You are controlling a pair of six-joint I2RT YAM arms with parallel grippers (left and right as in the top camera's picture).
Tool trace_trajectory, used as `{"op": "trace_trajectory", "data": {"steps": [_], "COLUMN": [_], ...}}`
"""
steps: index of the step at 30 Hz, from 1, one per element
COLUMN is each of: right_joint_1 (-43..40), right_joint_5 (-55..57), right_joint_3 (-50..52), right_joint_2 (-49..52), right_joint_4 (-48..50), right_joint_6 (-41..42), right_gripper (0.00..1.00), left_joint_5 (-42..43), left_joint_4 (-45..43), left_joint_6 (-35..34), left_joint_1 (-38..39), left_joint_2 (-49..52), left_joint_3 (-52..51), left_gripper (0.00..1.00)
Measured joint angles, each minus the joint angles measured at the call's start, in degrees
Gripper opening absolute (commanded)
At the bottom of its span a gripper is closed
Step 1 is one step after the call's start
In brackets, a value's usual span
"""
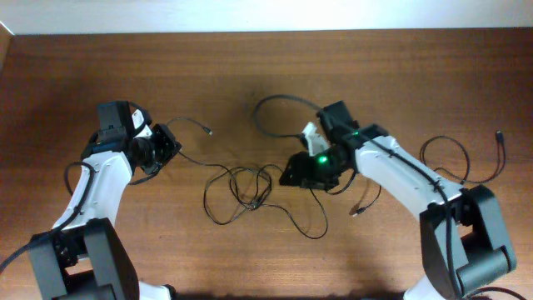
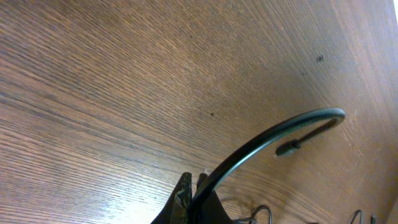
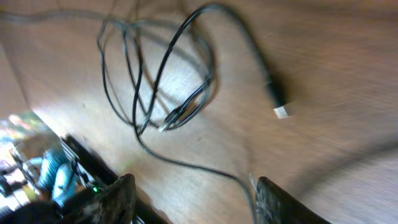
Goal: Untangle cables
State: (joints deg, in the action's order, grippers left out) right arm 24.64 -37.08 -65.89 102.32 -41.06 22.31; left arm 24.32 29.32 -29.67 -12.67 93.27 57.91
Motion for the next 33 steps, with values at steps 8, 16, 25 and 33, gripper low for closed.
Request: {"op": "trace_trajectory", "data": {"steps": [8, 16, 25, 33], "right_joint_1": [5.20, 4.59, 9.97, 16.50], "right_joint_5": [14.60, 39.06, 34.47, 34.01], "right_joint_3": [-11.72, -12.55, -27.47, -27.43], "right_joint_2": [0.07, 0.11, 2.80, 17.14], "right_joint_4": [-9.14, -19.50, -11.89, -7.23], "right_joint_6": [4.98, 11.37, -2.97, -14.99], "right_gripper": [0.85, 0.99, 0.77, 0.63], "left_joint_5": [-1.05, -1.07, -1.25, -1.25], "left_joint_4": [0.02, 0.00, 0.02, 0.02], "left_joint_6": [-0.61, -0.66, -0.85, -1.05], "left_joint_1": [0.00, 0.00, 0.00, 0.00], "left_joint_2": [0.00, 0.00, 0.00, 0.00], "left_joint_3": [0.00, 0.00, 0.00, 0.00], "left_gripper": [0.00, 0.00, 0.03, 0.08]}}
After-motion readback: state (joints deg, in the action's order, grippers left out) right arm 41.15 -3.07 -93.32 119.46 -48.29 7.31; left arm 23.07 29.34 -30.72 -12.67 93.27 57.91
